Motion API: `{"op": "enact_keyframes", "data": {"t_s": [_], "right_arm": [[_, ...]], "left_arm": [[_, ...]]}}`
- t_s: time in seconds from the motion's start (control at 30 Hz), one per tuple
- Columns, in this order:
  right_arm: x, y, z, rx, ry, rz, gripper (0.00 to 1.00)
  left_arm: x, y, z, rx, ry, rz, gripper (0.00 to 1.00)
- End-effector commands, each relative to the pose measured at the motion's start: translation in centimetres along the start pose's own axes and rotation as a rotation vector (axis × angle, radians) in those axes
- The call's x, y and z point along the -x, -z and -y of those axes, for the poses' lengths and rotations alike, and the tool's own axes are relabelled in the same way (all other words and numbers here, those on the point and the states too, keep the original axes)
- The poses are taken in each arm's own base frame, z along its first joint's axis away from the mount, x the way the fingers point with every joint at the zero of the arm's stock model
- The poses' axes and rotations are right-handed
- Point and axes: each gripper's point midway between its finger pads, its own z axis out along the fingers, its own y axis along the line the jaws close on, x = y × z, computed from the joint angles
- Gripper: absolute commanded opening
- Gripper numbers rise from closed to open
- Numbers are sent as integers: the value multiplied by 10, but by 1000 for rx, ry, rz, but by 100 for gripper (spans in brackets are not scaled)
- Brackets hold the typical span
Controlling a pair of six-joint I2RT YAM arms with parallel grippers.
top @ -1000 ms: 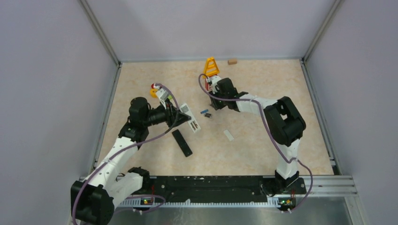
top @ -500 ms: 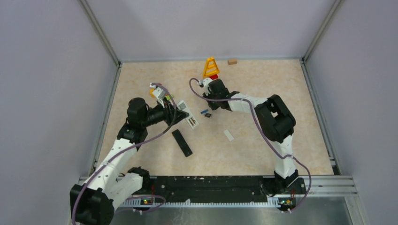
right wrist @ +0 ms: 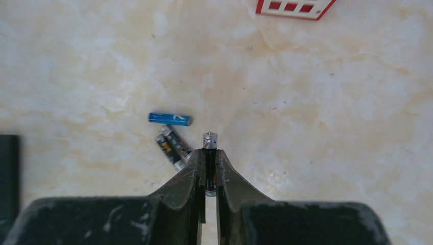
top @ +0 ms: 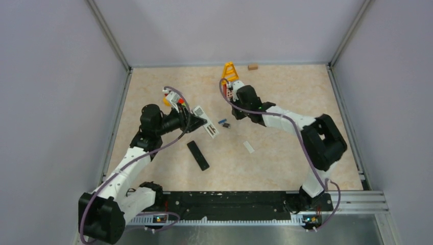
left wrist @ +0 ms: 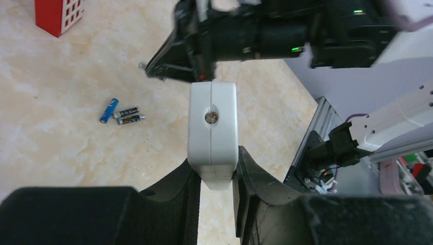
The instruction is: Load the batteries into the remote control
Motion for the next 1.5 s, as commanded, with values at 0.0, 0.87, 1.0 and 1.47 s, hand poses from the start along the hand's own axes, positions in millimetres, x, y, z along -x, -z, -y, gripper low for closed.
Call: {"op": "enact_keyframes", "data": {"t_s": [0.0,0.87,1.0,1.47], "right_arm": [[87,91,-23,125,-157,305,4],[104,225,-139,549,-16,551,6],[103,225,-140,557,-24,546,6],[93,218,-143,554,-16,518,11]], "left_arm": [[16,-12,11,-90,85,33,0],[58,-13,52,-281,302,116,0],[65,-11,58,-309,317,140,0],[78,-8,63,-316,336,196,0]]}}
